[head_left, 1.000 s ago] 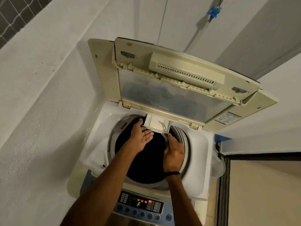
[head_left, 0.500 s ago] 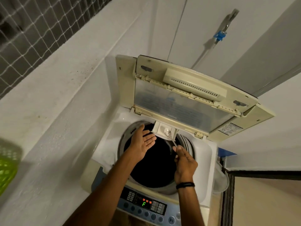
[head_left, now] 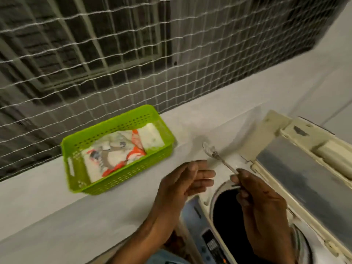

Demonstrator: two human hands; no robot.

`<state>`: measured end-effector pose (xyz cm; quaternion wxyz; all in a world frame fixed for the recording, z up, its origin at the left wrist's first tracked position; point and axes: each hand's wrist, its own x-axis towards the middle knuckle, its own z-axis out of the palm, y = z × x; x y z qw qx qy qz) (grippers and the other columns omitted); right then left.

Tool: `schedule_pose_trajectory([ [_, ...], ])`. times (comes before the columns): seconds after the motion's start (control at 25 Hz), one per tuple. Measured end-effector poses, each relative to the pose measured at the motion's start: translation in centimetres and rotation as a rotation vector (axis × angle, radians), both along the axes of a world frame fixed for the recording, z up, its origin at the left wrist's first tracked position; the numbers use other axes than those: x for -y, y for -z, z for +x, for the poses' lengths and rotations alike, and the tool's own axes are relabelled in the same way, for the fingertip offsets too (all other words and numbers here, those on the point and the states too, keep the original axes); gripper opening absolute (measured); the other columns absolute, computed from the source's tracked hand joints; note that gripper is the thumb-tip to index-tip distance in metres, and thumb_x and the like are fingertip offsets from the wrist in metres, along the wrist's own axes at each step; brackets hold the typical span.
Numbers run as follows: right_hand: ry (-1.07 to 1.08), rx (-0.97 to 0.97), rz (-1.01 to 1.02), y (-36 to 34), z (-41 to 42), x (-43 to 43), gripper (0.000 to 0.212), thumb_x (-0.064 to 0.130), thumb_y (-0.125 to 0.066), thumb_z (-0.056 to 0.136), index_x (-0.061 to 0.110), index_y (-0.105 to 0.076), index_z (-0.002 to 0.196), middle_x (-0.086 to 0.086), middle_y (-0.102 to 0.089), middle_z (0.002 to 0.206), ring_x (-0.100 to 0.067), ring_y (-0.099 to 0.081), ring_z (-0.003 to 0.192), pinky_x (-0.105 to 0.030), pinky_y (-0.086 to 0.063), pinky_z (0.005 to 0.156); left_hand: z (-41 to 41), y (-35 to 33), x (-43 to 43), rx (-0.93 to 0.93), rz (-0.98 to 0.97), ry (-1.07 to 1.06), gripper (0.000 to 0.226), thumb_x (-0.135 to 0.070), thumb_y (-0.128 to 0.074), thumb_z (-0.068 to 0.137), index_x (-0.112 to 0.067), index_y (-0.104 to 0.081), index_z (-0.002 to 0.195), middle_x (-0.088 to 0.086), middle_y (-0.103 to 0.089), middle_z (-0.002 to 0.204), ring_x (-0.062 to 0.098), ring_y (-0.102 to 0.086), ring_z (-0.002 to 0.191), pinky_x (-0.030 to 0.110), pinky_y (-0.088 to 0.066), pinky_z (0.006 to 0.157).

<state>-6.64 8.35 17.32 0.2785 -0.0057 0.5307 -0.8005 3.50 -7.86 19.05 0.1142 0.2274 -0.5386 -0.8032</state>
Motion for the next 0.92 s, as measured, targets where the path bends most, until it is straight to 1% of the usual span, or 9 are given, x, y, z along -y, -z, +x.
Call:
schedule_pose_trajectory([
  [0.08,0.023,-0.192,0.13,-1.3,1.3,3.9,0.016,0.012,-0.066,0.09,0.019,-0.081,0.093,-0.016,-0.067,0.077,-0.009,-0.048,0.06,-0.021,-0.042,0.053,2.7,-1.9,2.1,-0.057,-0.045,-0.168,0.061,-0.07,-0.065,0.071,-0.023,-0.075,0.108,0.012,-0.075,0.109,0.031,-0.072,0.101,0.033,-0.055,0.084],
  [0.12,-0.069,-0.242,0.145,-2.2,1.9,6.0,0.016,0.016,-0.066,0.091,0.02,-0.081,0.091,-0.021,-0.068,0.076,-0.012,-0.046,0.058,-0.025,-0.039,0.052,4.0,-2.6,3.1,-0.077,-0.053,-0.26,0.062,-0.072,-0.067,0.068,-0.024,-0.076,0.106,0.011,-0.075,0.108,0.03,-0.072,0.1,0.031,-0.055,0.081],
  [0.2,-0.258,-0.428,0.191,-3.4,2.7,9.8,0.017,0.012,-0.065,0.091,0.019,-0.081,0.09,-0.014,-0.075,0.077,-0.011,-0.049,0.055,-0.024,-0.04,0.051,6.5,-3.6,4.9,-0.1,-0.075,-0.455,0.053,-0.067,-0.063,0.073,-0.026,-0.077,0.103,0.01,-0.076,0.106,0.027,-0.073,0.097,0.03,-0.055,0.079],
  [0.28,-0.384,-0.52,0.182,-4.4,2.9,12.8,0.016,0.007,-0.067,0.09,0.017,-0.08,0.089,-0.009,-0.078,0.077,-0.006,-0.055,0.052,-0.018,-0.044,0.051,8.4,-4.2,6.3,-0.113,-0.087,-0.616,0.045,-0.058,-0.059,0.084,-0.022,-0.075,0.105,0.011,-0.075,0.107,0.026,-0.072,0.098,0.029,-0.056,0.079],
  [0.44,-0.494,-0.996,0.535,-4.9,3.3,18.3,0.02,0.023,-0.062,0.084,0.016,-0.08,0.079,0.0,-0.077,0.077,-0.017,-0.069,0.07,-0.03,-0.052,0.068,10.7,-5.1,8.5,-0.098,-0.013,-0.865,0.047,-0.054,-0.062,0.075,-0.016,-0.07,0.102,0.015,-0.07,0.104,0.027,-0.067,0.096,0.033,-0.053,0.082],
  [0.52,-0.553,-1.162,0.707,-4.8,3.5,20.8,0.023,0.024,-0.062,0.087,0.013,-0.08,0.079,-0.002,-0.078,0.083,-0.021,-0.07,0.079,-0.032,-0.053,0.072,11.3,-5.2,9.4,-0.081,0.021,-0.924,0.044,-0.049,-0.06,0.082,-0.014,-0.068,0.108,0.015,-0.07,0.105,0.028,-0.066,0.101,0.037,-0.05,0.09],
  [0.64,-0.595,-1.131,0.93,-3.8,3.3,23.9,0.025,0.02,-0.056,0.089,0.008,-0.077,0.088,-0.011,-0.077,0.095,-0.028,-0.069,0.098,-0.035,-0.055,0.081,11.6,-5.1,10.3,-0.066,0.057,-0.947,0.036,-0.042,-0.052,0.095,-0.014,-0.067,0.113,0.014,-0.071,0.106,0.026,-0.067,0.102,0.032,-0.05,0.089],
  [0.8,-0.528,-1.134,1.141,-3.0,2.3,24.9,0.026,0.024,-0.056,0.089,0.005,-0.071,0.098,-0.013,-0.071,0.103,-0.034,-0.065,0.104,-0.03,-0.052,0.083,11.3,-5.1,10.7,-0.057,0.057,-0.939,0.036,-0.043,-0.052,0.095,-0.016,-0.068,0.113,0.017,-0.071,0.114,0.025,-0.068,0.105,0.034,-0.05,0.095],
  [0.92,-0.61,-1.121,1.209,-3.2,1.7,24.9,0.03,0.035,-0.062,0.09,0.008,-0.07,0.1,-0.013,-0.068,0.112,-0.035,-0.062,0.11,-0.031,-0.049,0.087,10.8,-5.1,10.8,-0.061,0.051,-0.902,0.037,-0.044,-0.053,0.093,-0.016,-0.068,0.111,0.019,-0.069,0.118,0.028,-0.067,0.11,0.038,-0.048,0.1],
])
